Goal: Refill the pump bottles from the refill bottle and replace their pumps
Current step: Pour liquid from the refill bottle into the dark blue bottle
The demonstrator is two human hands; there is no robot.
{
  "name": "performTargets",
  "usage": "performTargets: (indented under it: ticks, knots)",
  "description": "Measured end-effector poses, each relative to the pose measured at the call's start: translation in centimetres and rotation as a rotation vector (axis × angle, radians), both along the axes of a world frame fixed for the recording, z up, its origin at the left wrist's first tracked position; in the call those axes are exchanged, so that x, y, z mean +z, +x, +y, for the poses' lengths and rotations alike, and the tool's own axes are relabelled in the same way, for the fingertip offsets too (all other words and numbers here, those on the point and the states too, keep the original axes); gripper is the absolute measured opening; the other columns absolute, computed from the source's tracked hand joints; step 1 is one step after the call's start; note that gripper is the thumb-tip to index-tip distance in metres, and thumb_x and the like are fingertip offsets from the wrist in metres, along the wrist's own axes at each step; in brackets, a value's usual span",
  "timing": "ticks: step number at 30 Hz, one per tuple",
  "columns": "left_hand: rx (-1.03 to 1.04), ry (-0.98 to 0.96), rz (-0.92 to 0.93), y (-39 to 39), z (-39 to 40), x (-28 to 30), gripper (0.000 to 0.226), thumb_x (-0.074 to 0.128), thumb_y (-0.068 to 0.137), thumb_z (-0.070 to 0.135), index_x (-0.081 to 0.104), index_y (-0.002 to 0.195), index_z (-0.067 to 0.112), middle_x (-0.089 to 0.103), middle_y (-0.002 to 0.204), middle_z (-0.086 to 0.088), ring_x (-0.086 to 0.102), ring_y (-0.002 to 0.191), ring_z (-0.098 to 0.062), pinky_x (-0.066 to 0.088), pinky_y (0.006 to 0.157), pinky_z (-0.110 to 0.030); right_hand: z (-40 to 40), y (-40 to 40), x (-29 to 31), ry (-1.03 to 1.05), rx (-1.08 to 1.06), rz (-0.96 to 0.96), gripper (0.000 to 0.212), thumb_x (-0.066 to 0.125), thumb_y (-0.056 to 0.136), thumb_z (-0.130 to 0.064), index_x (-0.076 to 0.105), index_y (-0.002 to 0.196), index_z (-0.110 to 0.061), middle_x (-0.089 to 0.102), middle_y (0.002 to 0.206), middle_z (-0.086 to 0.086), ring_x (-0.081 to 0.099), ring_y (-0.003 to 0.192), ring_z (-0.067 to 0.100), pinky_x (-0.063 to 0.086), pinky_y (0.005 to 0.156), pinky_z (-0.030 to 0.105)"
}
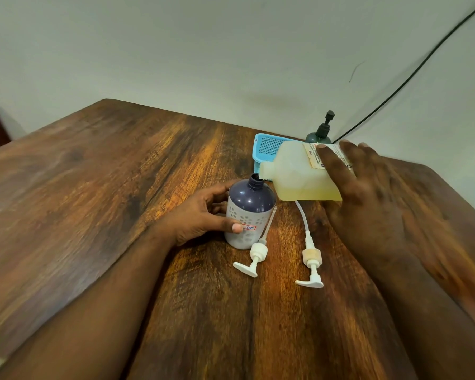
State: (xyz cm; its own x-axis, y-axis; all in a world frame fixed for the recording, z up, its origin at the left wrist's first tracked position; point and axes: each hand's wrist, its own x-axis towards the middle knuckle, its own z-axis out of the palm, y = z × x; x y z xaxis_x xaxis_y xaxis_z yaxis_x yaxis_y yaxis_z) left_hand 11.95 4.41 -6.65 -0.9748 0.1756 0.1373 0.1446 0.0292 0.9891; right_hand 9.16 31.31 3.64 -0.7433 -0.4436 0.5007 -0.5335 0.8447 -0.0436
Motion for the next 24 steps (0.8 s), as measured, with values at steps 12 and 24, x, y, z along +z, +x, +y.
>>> performTargets:
  ticks: [12, 24]
  knots:
    - [-0.019, 0.021, 0.024, -0.06, 0.03, -0.11, 0.078, 0.085, 0.068, 0.014, 0.055, 0.137, 0.032, 0.062, 0.136, 0.003, 0.057, 0.127, -0.015, 0.05, 0.101, -0.03, 0.04, -0.02, 0.01, -0.005, 0.01, 0.006, 0.074, 0.068, 0.084, -0.026, 0.031, 0.149, -0.023, 0.029, 0.155, 0.017, 0.02, 0.144, 0.039, 0.025, 0.111, 0.062]
    - [-0.036, 0.038, 0.031, -0.05, 0.17, -0.09, 0.076, 0.082, 0.072, 0.005, 0.055, 0.137, 0.033, 0.062, 0.136, 0.005, 0.057, 0.126, -0.013, 0.051, 0.098, -0.026, -0.03, -0.12, -0.14, -0.012, 0.005, 0.023, 0.075, 0.071, 0.083, -0.025, 0.033, 0.148, -0.023, 0.03, 0.154, 0.017, 0.02, 0.143, 0.039, 0.025, 0.111, 0.063]
